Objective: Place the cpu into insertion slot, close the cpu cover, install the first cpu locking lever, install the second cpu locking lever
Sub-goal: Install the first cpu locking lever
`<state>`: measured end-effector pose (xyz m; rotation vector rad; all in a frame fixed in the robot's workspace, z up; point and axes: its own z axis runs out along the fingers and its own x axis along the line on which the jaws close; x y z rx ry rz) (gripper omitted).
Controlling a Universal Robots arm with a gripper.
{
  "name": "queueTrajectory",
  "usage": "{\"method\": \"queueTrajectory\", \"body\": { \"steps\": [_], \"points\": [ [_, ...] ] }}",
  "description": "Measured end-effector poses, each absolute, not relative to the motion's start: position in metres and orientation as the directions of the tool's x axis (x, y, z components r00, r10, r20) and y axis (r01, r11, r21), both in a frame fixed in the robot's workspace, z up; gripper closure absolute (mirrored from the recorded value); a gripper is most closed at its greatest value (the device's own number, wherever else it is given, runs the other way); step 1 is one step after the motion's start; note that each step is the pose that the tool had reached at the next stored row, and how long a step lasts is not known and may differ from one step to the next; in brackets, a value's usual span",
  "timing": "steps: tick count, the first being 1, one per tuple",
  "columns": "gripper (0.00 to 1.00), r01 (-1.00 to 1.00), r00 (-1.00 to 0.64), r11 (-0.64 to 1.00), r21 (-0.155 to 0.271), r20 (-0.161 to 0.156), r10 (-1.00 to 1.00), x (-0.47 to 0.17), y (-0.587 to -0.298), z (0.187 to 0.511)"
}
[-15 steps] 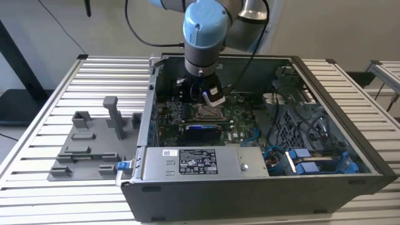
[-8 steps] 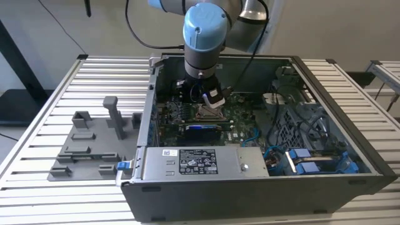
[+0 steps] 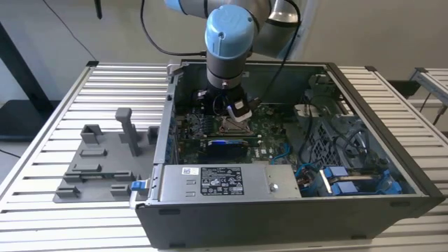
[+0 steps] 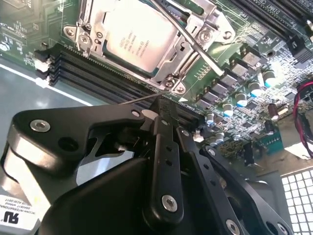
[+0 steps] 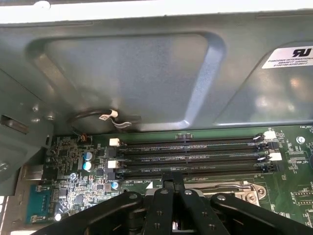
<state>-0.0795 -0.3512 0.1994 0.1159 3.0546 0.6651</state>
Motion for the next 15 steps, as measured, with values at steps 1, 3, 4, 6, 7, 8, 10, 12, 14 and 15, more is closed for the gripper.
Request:
{"method": "queueTrajectory", "body": {
  "steps": [1, 3, 4, 6, 7, 8, 10, 12, 14, 15],
  "points": [
    [0.89, 0.070, -0.997, 0.907, 0.416, 0.003, 0.075, -0.0795, -0.3512, 0.1987],
    [0.89, 0.070, -0.997, 0.907, 0.415, 0.003, 0.075, -0.0796, -0.3512, 0.1984],
    [0.89, 0.070, -0.997, 0.907, 0.415, 0.003, 0.075, -0.0796, -0.3512, 0.1983],
    [0.89, 0.070, -0.997, 0.907, 0.416, 0.003, 0.075, -0.0796, -0.3512, 0.1978],
    [0.89, 0.070, -0.997, 0.907, 0.416, 0.003, 0.075, -0.0795, -0.3511, 0.1975],
    [0.89, 0.070, -0.997, 0.907, 0.416, 0.003, 0.075, -0.0795, -0.3511, 0.1971],
    [0.89, 0.070, -0.997, 0.907, 0.416, 0.003, 0.075, -0.0793, -0.3512, 0.1964],
    [0.89, 0.070, -0.997, 0.907, 0.415, 0.003, 0.075, -0.0787, -0.3512, 0.1960],
    [0.89, 0.070, -0.997, 0.907, 0.415, 0.003, 0.076, -0.0778, -0.3512, 0.1957],
    [0.89, 0.070, -0.997, 0.907, 0.415, 0.003, 0.076, -0.0773, -0.3512, 0.1956]
  ]
}}
